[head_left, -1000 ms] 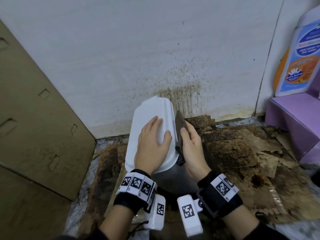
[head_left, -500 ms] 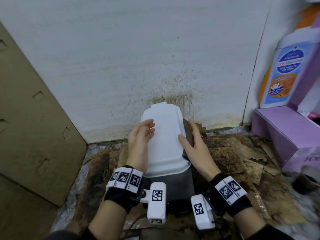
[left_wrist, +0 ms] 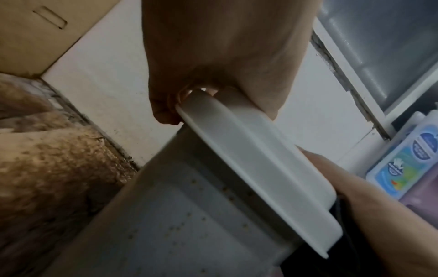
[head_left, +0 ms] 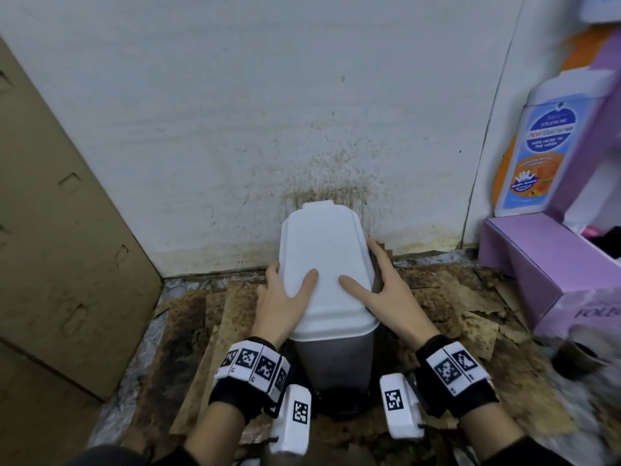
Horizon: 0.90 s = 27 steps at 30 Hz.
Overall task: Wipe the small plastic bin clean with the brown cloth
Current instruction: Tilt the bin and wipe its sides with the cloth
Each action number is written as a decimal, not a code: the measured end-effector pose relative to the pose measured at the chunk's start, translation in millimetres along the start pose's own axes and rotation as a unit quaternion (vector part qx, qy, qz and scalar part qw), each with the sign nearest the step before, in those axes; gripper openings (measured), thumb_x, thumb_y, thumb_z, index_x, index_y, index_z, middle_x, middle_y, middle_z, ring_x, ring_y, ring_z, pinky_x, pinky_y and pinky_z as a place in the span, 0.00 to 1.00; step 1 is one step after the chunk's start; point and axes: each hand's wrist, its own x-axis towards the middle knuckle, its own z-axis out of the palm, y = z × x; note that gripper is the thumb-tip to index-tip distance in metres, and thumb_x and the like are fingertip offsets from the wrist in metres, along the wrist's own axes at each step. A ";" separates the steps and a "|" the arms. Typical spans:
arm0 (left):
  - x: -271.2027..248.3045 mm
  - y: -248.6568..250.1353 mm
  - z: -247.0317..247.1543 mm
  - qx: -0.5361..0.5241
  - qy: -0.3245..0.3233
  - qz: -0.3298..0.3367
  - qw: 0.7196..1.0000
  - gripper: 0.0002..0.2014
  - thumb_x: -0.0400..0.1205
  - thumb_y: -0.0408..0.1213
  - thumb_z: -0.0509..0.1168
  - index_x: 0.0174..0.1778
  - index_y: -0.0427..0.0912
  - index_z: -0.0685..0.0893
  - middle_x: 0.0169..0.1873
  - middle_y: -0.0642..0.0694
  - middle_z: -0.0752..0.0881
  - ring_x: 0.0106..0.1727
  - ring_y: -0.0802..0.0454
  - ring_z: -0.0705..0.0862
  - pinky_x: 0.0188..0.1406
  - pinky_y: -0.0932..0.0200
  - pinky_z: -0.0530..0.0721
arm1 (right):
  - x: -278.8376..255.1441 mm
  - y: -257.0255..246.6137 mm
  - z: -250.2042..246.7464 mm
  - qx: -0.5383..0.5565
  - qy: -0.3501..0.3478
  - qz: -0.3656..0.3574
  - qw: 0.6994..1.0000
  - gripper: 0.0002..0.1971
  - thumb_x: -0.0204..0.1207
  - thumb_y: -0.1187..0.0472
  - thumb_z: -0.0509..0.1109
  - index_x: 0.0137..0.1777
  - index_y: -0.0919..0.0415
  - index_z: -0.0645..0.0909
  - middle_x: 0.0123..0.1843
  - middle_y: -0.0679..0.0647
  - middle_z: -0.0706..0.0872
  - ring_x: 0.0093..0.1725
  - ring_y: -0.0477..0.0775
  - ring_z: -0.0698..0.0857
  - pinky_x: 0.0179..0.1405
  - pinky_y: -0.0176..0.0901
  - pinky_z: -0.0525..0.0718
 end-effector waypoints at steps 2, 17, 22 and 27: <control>1.3 -0.8 -0.3 -0.010 -0.006 0.002 1.000 0.48 0.73 0.75 0.66 0.85 0.55 0.59 0.76 0.41 0.72 0.73 0.39 0.77 0.74 0.41 0.77 | -0.2 2.8 0.9 -0.011 0.006 0.002 1.000 0.49 0.70 0.29 0.77 0.86 0.26 0.54 0.82 0.37 0.69 0.80 0.50 0.73 0.76 0.63 0.80; 4.5 -4.3 -13.6 -0.077 -0.052 0.049 0.994 0.42 0.77 0.63 0.74 0.83 0.53 0.61 0.71 0.52 0.79 0.64 0.54 0.83 0.55 0.58 0.84 | -16.2 7.0 27.3 0.029 0.119 0.003 0.993 0.53 0.71 0.34 0.78 0.89 0.31 0.48 0.76 0.32 0.64 0.85 0.49 0.65 0.82 0.68 0.71; 14.3 2.3 -29.9 -0.070 -0.092 0.082 0.990 0.37 0.79 0.59 0.73 0.82 0.57 0.67 0.68 0.59 0.81 0.62 0.62 0.84 0.52 0.64 0.83 | -37.0 -5.9 53.5 0.063 0.217 0.012 0.974 0.66 0.74 0.46 0.81 0.87 0.39 0.24 0.78 0.37 0.61 0.84 0.45 0.60 0.84 0.53 0.62; 15.5 -0.7 -34.9 -0.061 -0.105 0.093 0.988 0.37 0.79 0.60 0.73 0.83 0.60 0.68 0.70 0.59 0.81 0.63 0.62 0.84 0.53 0.62 0.83 | -43.1 -4.0 68.7 0.078 0.241 0.051 0.966 0.62 0.73 0.46 0.82 0.91 0.50 0.37 0.87 0.46 0.59 0.87 0.52 0.57 0.83 0.49 0.63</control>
